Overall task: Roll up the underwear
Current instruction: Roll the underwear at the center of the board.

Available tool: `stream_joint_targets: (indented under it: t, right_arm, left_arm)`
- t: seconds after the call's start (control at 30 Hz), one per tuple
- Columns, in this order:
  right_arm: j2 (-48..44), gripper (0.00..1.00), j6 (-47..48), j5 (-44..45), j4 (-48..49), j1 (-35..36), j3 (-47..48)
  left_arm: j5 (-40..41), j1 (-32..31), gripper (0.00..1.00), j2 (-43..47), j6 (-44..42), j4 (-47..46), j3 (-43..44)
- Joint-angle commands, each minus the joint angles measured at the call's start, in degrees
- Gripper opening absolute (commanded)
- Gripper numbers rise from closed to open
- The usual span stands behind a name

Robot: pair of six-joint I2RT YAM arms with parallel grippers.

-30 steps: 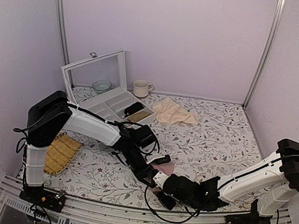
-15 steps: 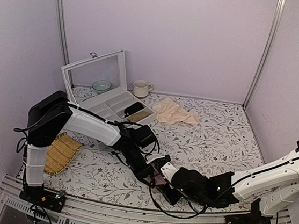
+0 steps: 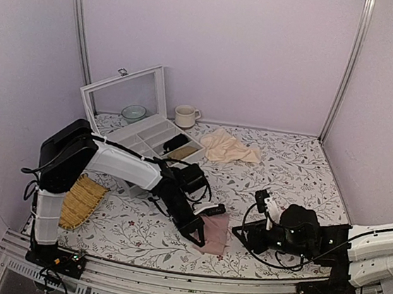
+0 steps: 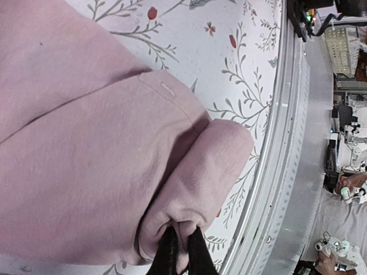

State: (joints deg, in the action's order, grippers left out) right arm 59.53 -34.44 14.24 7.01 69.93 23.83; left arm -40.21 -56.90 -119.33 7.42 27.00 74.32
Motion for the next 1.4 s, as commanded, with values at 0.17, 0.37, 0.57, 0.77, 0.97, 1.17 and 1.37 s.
stream_joint_targets:
  t: [0.17, 0.37, 0.57, 0.77, 0.97, 1.17, 1.37]
  right_arm:
    - [-0.8, 0.34, -13.7, -15.2, 9.9, -8.7, -9.2]
    - [7.1, 0.34, -14.8, -23.5, 16.1, -11.6, -8.2]
    - [21.4, 0.27, -15.9, -30.5, 24.1, -12.2, -5.0]
    - [24.6, 0.28, -17.1, -31.0, 25.5, -12.3, -4.2]
    - [23.0, 0.29, -17.0, -30.5, 25.4, -12.6, -5.5]
    - [16.4, 0.41, -9.8, -25.1, 18.0, -10.9, -4.4]
    - [12.1, 0.46, 0.3, -15.3, 8.3, -5.4, -0.4]
  left_arm:
    - [8.0, -0.3, 0.0, -6.5, -1.8, 7.9, -1.4]
    - [8.3, 0.3, 0.0, -7.8, -1.3, 8.8, -1.8]
    - [8.8, 0.4, 0.0, -7.5, -0.9, 8.7, -2.0]
    - [8.9, 0.5, 0.0, -6.8, -0.6, 8.1, -2.9]
    - [8.9, 0.8, 0.0, -6.7, -0.4, 7.4, -3.5]
    - [8.7, 0.9, 0.0, -6.8, -0.8, 7.2, -3.6]
    - [8.4, 1.2, 0.0, -7.2, -1.5, 7.1, -3.4]
